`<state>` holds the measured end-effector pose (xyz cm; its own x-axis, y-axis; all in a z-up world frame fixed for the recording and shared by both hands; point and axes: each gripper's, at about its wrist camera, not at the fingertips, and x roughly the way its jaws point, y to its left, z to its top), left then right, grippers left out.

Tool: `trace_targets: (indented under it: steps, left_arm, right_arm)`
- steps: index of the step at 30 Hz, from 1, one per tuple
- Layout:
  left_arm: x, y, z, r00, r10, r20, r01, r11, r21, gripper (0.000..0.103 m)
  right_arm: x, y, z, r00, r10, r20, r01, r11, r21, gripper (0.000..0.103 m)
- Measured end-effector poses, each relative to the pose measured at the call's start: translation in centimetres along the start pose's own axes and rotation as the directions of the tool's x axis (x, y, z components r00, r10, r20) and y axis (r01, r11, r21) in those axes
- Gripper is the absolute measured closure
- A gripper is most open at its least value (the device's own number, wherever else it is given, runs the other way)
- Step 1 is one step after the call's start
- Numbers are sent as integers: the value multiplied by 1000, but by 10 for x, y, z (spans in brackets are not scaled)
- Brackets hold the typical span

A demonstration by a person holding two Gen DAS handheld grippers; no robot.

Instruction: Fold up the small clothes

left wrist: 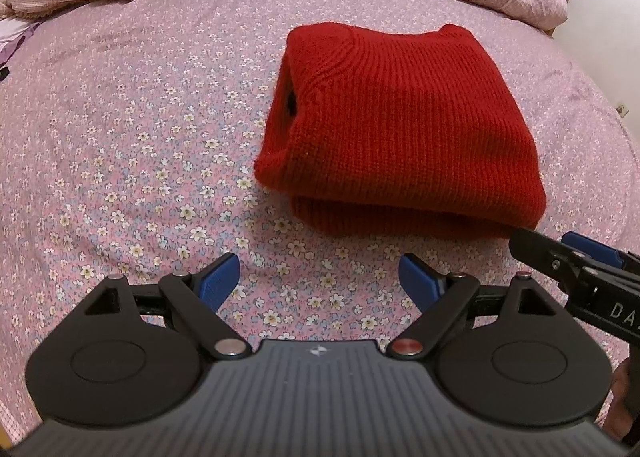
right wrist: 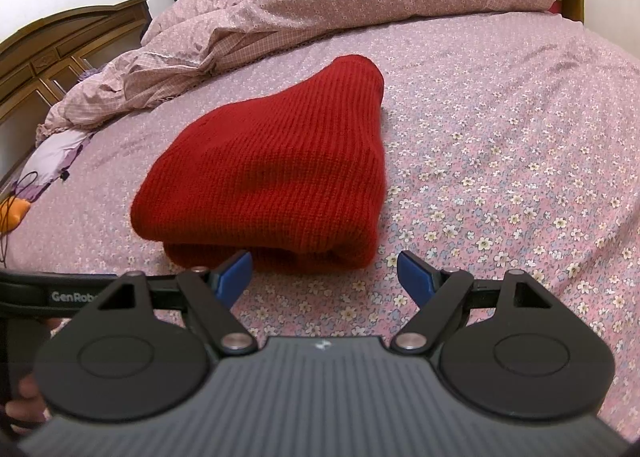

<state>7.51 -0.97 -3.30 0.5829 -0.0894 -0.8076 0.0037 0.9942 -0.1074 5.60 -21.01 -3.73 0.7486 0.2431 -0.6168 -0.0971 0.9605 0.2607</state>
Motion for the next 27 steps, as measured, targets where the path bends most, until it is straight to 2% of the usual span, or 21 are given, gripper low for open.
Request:
trace_targets:
  steps: [27]
  left_arm:
    - [-1,-4,-2,1000,14,19,-15,1000,27,13]
  right_arm:
    - [1,1,-1,1000,2,-4,-2,1000,2,22]
